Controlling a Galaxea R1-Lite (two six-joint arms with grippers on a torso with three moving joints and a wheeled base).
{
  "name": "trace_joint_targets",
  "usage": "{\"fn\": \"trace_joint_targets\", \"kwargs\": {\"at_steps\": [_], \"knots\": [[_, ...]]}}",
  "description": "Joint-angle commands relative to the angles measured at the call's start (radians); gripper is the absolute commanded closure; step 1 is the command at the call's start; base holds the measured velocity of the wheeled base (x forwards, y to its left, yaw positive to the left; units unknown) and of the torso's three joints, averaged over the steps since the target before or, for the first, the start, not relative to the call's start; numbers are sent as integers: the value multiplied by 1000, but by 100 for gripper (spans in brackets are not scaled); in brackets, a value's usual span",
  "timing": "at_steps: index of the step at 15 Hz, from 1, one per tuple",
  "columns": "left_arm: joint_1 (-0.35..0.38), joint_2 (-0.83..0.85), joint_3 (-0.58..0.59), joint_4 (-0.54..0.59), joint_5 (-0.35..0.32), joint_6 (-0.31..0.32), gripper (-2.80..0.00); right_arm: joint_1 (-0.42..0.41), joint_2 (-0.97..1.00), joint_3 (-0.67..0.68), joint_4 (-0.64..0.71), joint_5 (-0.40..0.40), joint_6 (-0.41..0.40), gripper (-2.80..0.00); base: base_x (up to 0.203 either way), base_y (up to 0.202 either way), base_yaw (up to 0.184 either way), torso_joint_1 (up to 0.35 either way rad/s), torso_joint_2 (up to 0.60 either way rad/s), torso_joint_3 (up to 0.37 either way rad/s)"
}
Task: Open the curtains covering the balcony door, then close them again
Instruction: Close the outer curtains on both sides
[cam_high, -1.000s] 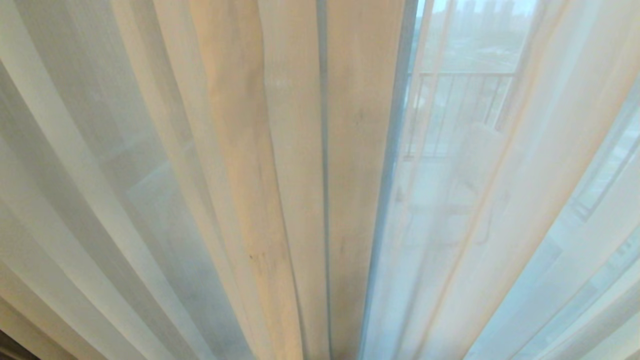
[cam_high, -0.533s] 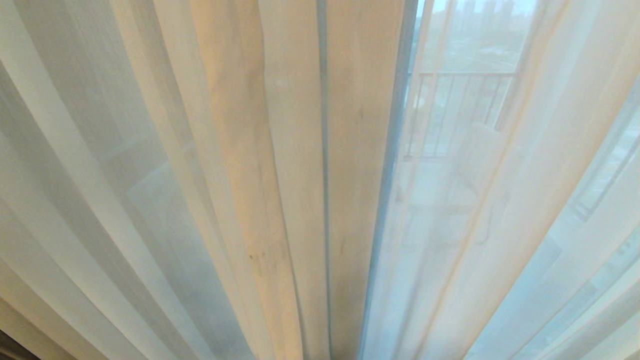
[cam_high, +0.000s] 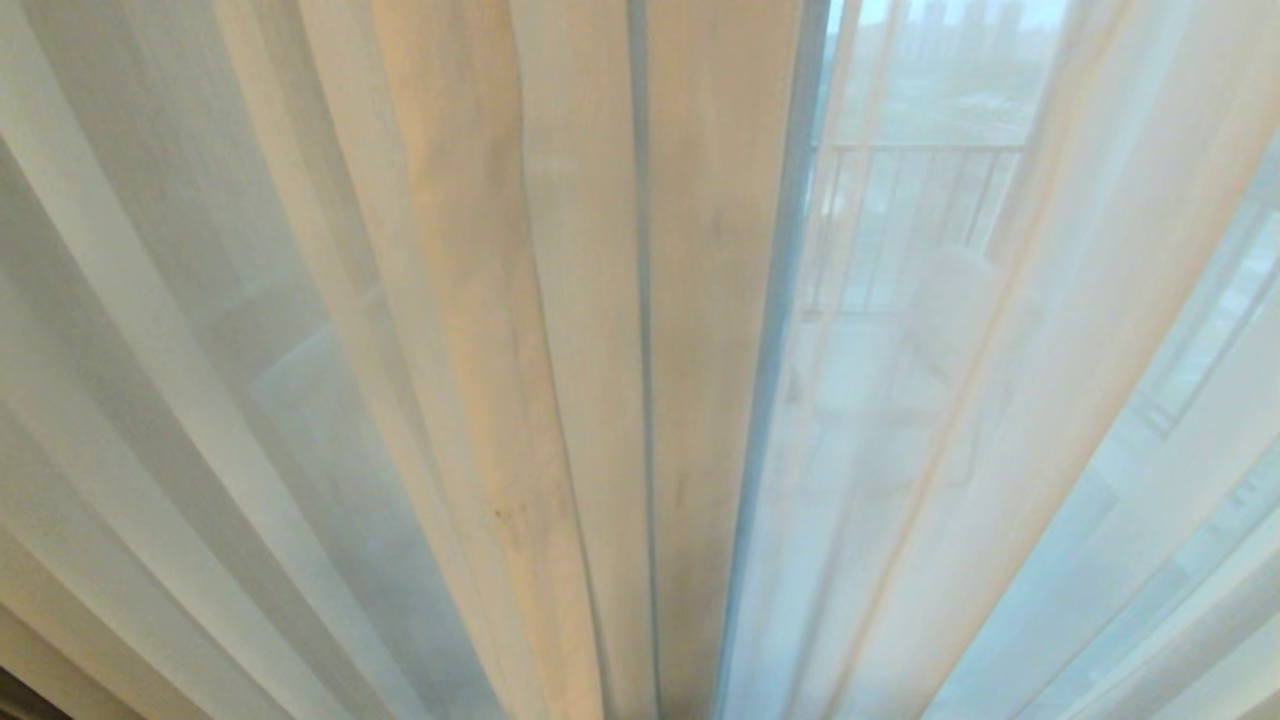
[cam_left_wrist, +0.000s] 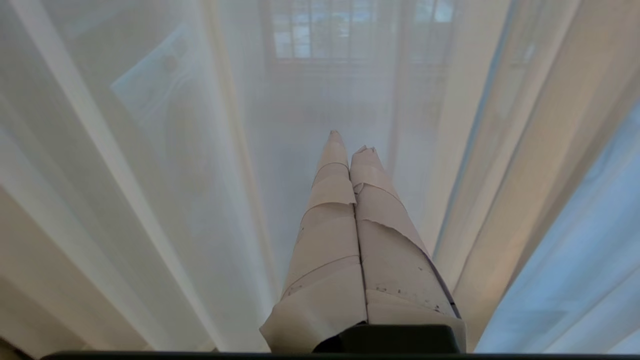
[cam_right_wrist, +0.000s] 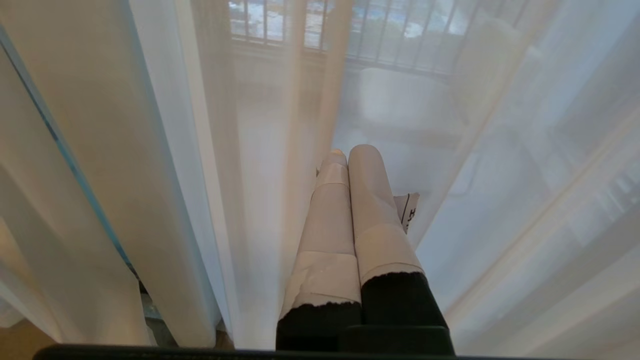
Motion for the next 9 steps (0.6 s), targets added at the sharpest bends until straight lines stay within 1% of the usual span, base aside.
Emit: {"fn": "trace_joint_targets", "kwargs": {"at_steps": [1,3,9], "knots": [[0,-2,0,0,0,0,0,1,1,0,0,1,-1,0,0,0,0,0,0,0],[0,-2,0,0,0,0,0,1,1,0,0,1,-1,0,2,88,4,2,1,2],[0,-2,0,0,0,0,0,1,1,0,0,1,-1,0,0,187,2,5,0,3]]}}
